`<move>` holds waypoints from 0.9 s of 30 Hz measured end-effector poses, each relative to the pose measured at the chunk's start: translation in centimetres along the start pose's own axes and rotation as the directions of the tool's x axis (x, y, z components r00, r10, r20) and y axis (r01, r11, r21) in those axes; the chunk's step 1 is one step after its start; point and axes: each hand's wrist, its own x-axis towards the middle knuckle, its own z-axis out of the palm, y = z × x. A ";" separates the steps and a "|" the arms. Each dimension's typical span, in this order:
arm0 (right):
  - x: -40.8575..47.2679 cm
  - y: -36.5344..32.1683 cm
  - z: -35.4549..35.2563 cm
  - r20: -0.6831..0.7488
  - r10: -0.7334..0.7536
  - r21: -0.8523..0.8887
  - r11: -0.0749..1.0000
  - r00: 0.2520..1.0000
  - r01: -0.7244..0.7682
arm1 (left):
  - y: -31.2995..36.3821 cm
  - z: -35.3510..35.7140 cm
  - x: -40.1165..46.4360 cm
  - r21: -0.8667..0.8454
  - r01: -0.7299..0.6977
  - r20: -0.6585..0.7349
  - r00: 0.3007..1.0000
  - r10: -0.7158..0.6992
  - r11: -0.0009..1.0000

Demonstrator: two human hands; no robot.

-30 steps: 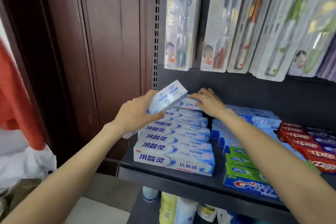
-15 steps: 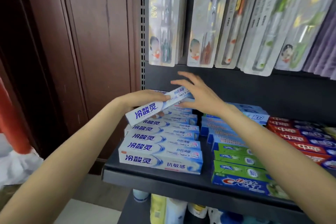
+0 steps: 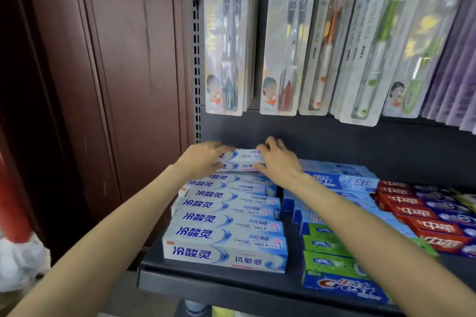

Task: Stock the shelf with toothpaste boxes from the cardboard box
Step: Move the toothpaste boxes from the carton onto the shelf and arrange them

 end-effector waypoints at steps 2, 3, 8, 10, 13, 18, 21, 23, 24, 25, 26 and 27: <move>0.1 0.0 0.5 -0.007 0.011 -0.119 0.993 1.000 -0.012 | 0.0 0.9 0.7 0.061 -0.039 -0.039 0.998 0.042 0.997; 0.0 0.1 0.6 -0.010 0.013 -0.124 0.992 1.000 -0.014 | -0.1 1.2 0.9 0.072 -0.031 -0.046 0.998 0.034 0.997; -2.7 0.8 -1.2 -0.112 -0.076 0.000 0.997 0.991 0.076 | 2.0 -0.2 -0.3 -0.013 -0.005 -0.062 0.998 0.004 1.000; -5.5 0.9 -2.5 -0.191 -0.098 0.082 0.990 0.977 0.115 | 4.2 -2.0 -2.2 -0.066 -0.069 -0.083 0.995 0.063 0.995; -11.6 1.1 -4.3 -0.336 -0.124 0.143 0.973 0.934 0.181 | 8.6 -4.2 -6.2 -0.173 -0.183 -0.225 0.964 0.143 0.968; -23.1 2.4 -5.9 -0.369 -0.057 0.285 0.943 0.927 0.172 | 17.8 -5.7 -11.6 -0.267 -0.353 -0.475 0.858 0.196 0.897; -29.7 4.2 -5.2 -0.374 -0.086 0.292 0.934 0.923 0.206 | 24.4 -3.6 -14.0 -0.361 -0.412 -0.551 0.818 0.165 0.837; -34.6 5.6 -3.8 -0.337 -0.138 0.295 0.924 0.931 0.244 | 29.3 -0.8 -16.1 -0.406 -0.419 -0.502 0.845 0.185 0.812; -37.3 6.4 -2.8 -0.291 -0.166 0.303 0.918 0.942 0.255 | 31.8 1.0 -17.4 -0.433 -0.407 -0.446 0.872 0.201 0.804; -39.9 7.1 -1.6 -0.222 -0.188 0.316 0.914 0.957 0.253 | 34.1 2.9 -18.7 -0.467 -0.380 -0.376 0.903 0.210 0.799; -42.7 7.9 -0.1 -0.129 -0.199 0.340 0.911 0.972 0.232 | 36.3 4.8 -20.2 -0.505 -0.336 -0.293 0.933 0.209 0.795; -45.4 8.7 1.5 -0.024 -0.201 0.370 0.908 0.979 0.196 | 38.4 6.8 -21.6 -0.542 -0.271 -0.206 0.960 0.187 0.795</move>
